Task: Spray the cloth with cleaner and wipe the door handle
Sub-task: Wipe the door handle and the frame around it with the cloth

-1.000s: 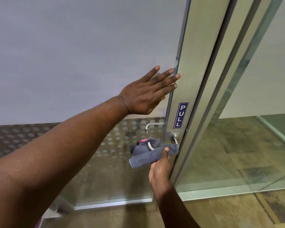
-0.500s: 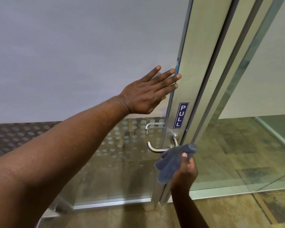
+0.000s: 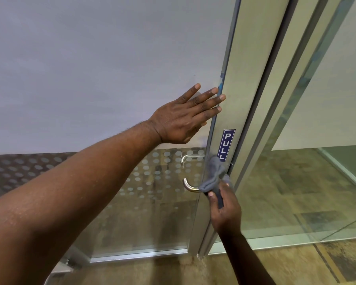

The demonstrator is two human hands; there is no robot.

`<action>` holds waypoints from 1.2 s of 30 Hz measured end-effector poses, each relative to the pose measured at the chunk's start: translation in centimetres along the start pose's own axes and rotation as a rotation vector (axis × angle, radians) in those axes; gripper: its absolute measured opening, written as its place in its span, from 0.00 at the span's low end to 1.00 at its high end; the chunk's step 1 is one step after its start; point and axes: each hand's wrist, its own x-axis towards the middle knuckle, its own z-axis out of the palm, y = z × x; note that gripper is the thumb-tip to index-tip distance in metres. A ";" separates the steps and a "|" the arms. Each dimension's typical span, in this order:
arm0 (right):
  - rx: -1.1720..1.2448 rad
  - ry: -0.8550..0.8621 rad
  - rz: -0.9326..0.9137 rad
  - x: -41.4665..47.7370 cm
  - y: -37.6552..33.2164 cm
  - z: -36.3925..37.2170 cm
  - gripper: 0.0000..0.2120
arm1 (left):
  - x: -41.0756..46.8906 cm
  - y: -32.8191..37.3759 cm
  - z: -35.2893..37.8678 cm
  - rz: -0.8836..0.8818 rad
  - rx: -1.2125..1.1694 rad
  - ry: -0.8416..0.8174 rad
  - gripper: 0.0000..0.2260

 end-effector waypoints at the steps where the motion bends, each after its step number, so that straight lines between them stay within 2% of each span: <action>1: -0.038 -0.033 -0.021 -0.6 0.3 0.4 0.18 | 0.0 0.0 0.0 -0.001 0.000 -0.001 0.23; 7: -0.151 -0.122 -0.132 -1.5 0.8 1.7 0.22 | 0.0 0.0 0.1 0.000 -0.001 -0.008 0.23; 15: -0.354 -0.271 -0.125 1.1 -0.6 3.7 0.21 | 0.0 0.0 0.3 -0.003 -0.007 -0.030 0.23; 19: -0.422 -0.365 -0.124 2.4 -2.2 5.0 0.26 | 0.0 0.0 0.2 0.001 0.003 -0.026 0.23; 26: -0.424 -0.426 -0.163 2.6 -2.2 4.1 0.28 | -0.1 0.0 0.1 -0.002 -0.002 -0.015 0.23; 31: -0.376 -0.343 -0.216 2.3 0.9 0.3 0.25 | 0.0 0.0 -0.3 -0.002 -0.038 -0.020 0.22; 33: -0.299 -0.329 -0.050 2.7 2.2 -1.7 0.25 | 0.1 0.0 -0.5 -0.006 -0.058 -0.054 0.23; 35: -0.157 -0.333 0.209 3.1 2.6 -3.5 0.24 | 0.1 0.2 -1.0 -0.017 -0.098 -0.082 0.23; 36: -0.072 -0.261 0.321 3.4 2.5 -4.2 0.23 | 0.1 0.2 -1.3 -0.028 -0.123 -0.089 0.23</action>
